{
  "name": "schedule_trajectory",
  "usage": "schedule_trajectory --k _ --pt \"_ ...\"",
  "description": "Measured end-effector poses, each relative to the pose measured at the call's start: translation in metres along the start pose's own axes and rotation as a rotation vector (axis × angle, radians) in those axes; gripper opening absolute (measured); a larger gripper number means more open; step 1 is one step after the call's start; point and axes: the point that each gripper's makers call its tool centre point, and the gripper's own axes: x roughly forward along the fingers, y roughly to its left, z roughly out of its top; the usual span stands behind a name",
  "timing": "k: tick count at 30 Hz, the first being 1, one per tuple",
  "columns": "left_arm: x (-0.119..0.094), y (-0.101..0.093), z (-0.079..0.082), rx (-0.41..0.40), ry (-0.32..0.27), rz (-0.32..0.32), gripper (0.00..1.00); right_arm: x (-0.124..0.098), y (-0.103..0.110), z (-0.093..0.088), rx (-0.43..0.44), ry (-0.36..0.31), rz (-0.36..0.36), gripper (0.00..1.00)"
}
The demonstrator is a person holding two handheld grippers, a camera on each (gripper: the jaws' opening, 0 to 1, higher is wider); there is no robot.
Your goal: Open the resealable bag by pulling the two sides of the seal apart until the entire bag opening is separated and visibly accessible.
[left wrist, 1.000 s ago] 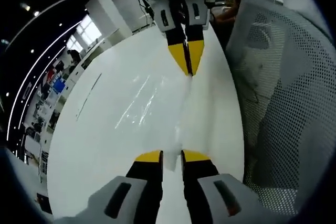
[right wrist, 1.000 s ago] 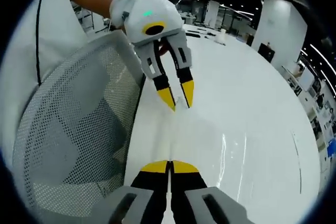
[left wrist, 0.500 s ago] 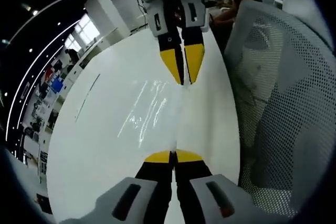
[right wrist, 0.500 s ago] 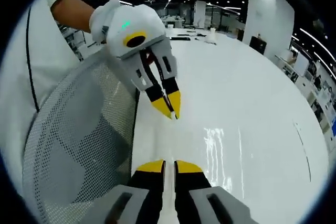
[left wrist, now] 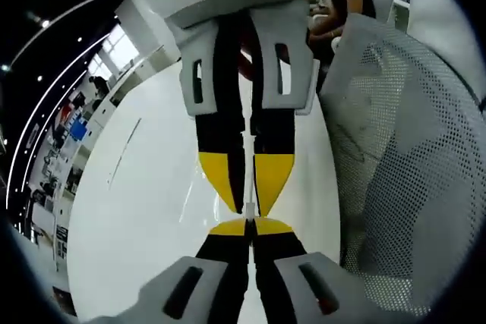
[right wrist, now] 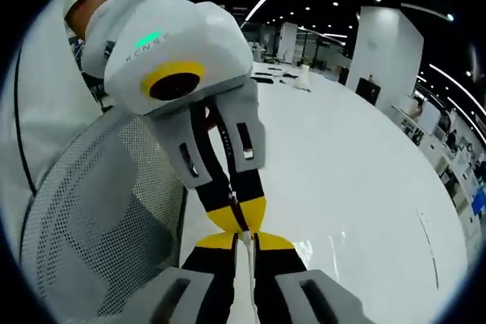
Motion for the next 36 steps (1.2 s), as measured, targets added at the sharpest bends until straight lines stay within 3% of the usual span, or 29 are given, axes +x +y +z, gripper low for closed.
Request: schedule_trajectory --k 3,4,6,7,10,13,16,19,22,28,31,32,36 --pt "-0.001 -0.003 -0.001 0.020 -0.001 0.000 0.00 -0.001 0.000 -0.002 -0.020 0.016 -0.003 0.00" --pt "-0.002 -0.005 -0.001 0.024 -0.009 -0.001 0.00 -0.001 0.003 -0.003 0.008 0.014 0.002 0.00" --pt "-0.002 -0.009 0.000 0.007 -0.024 -0.013 0.00 -0.002 0.008 -0.006 0.160 0.033 0.022 0.00" --pt "-0.002 -0.009 -0.002 0.011 -0.025 -0.012 0.00 -0.001 0.006 -0.006 0.172 0.031 0.018 0.00" --pt "0.000 -0.009 -0.002 -0.055 -0.048 -0.025 0.00 0.001 0.007 -0.012 0.115 0.061 0.011 0.00" --pt "-0.001 -0.008 -0.002 -0.031 -0.054 -0.019 0.00 0.000 0.006 -0.020 0.115 0.108 0.001 0.00" --pt "-0.004 -0.006 -0.001 -0.055 -0.053 -0.023 0.00 -0.003 0.009 -0.018 0.144 0.093 0.015 0.00" --pt "-0.002 -0.003 -0.001 -0.057 -0.043 -0.012 0.00 -0.003 0.003 -0.017 0.106 0.093 -0.001 0.00" --pt "-0.002 -0.004 -0.002 -0.063 -0.029 -0.014 0.00 -0.002 0.002 -0.015 0.006 0.091 -0.003 0.00" --pt "-0.001 -0.008 -0.003 -0.094 -0.019 -0.027 0.00 0.002 0.003 -0.014 -0.055 0.090 -0.012 0.00" --pt "-0.002 -0.010 0.003 -0.085 -0.036 -0.031 0.00 0.004 0.003 -0.011 -0.051 0.074 -0.009 0.02" --pt "-0.003 -0.009 -0.002 -0.097 -0.007 -0.026 0.00 0.004 0.002 -0.011 -0.058 0.085 -0.007 0.02" --pt "-0.004 -0.010 -0.002 -0.089 -0.025 -0.033 0.00 0.005 0.006 -0.012 -0.049 0.087 -0.009 0.00"
